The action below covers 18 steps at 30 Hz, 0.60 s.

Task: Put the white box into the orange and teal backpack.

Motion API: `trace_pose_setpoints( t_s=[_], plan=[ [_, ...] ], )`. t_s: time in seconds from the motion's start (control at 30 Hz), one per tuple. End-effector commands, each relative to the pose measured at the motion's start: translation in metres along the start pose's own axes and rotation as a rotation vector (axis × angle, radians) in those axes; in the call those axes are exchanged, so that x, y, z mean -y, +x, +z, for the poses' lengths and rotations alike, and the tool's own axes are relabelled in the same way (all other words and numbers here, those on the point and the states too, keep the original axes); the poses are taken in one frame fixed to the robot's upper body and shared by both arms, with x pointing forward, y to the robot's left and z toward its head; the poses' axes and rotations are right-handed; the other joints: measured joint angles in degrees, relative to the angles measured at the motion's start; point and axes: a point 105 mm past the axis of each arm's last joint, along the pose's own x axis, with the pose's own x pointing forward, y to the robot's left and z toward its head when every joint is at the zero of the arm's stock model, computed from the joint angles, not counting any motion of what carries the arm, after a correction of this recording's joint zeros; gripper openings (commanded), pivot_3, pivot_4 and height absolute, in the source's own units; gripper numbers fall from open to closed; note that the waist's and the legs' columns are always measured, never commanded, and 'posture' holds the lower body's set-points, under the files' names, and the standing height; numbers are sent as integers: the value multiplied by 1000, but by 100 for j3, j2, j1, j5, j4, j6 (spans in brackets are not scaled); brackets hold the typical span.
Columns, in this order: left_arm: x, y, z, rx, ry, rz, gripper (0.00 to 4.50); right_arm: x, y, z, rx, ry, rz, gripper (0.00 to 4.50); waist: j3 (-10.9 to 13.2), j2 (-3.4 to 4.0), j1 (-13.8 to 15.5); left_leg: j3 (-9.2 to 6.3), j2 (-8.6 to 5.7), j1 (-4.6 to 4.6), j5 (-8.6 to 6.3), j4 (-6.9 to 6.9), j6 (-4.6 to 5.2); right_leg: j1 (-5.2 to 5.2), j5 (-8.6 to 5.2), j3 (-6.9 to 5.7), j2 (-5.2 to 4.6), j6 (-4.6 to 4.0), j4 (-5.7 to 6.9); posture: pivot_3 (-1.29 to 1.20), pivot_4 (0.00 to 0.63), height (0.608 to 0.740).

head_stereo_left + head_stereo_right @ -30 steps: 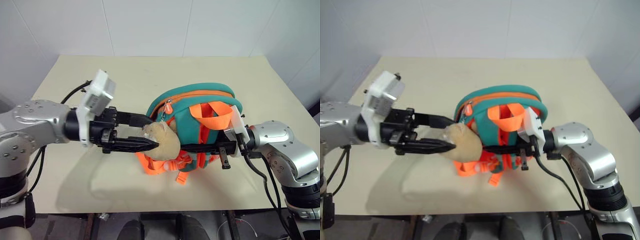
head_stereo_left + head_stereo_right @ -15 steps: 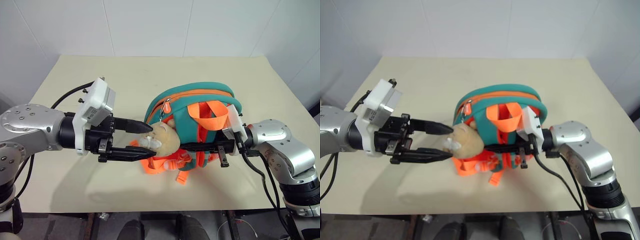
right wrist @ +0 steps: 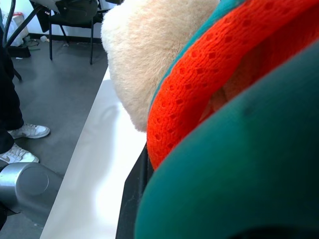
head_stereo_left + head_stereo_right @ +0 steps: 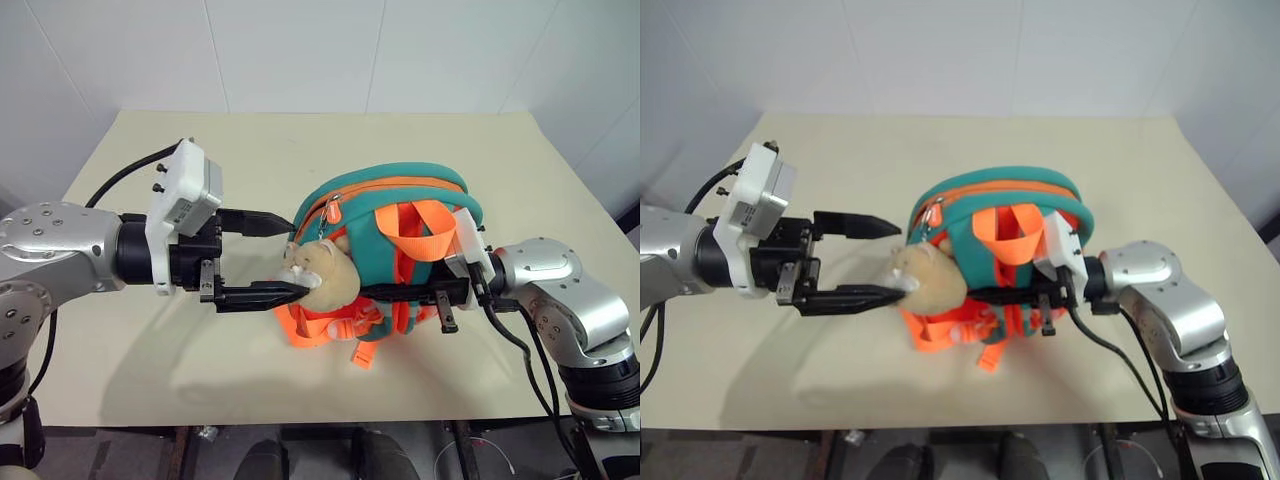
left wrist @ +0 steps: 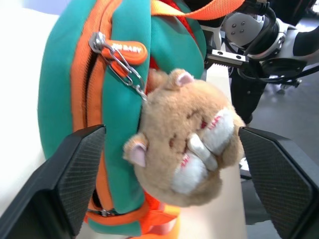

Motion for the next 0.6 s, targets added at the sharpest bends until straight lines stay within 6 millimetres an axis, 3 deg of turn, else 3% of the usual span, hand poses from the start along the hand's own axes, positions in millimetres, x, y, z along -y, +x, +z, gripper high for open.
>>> trace_pose_setpoints(
  t_s=[0.03, 0.47, 0.6],
  plan=[
    [5, 5, 3, 21, 7, -5, 4475, 0, 1, 9, 23, -50, 13, 499, 0, 0, 2, 0, 0, 0, 0, 0, 0, 0, 0, 0, 0, 0, 0, 0, 150, 740],
    [21, 17, -5, 1, -89, -90, 4475, 1, 2, 8, 24, -56, 10, 499, 0, 0, 0, 0, -1, 1, 0, -1, -2, 0, 0, 0, -2, 0, 1, 0, 150, 740],
    [16, 21, -18, -75, -92, -61, 4475, 1, 3, 9, 27, -54, 8, 499, 0, 0, -4, 1, -2, 1, 0, -1, -2, 0, 0, 0, 0, 0, 1, 0, 150, 740]
  ],
)
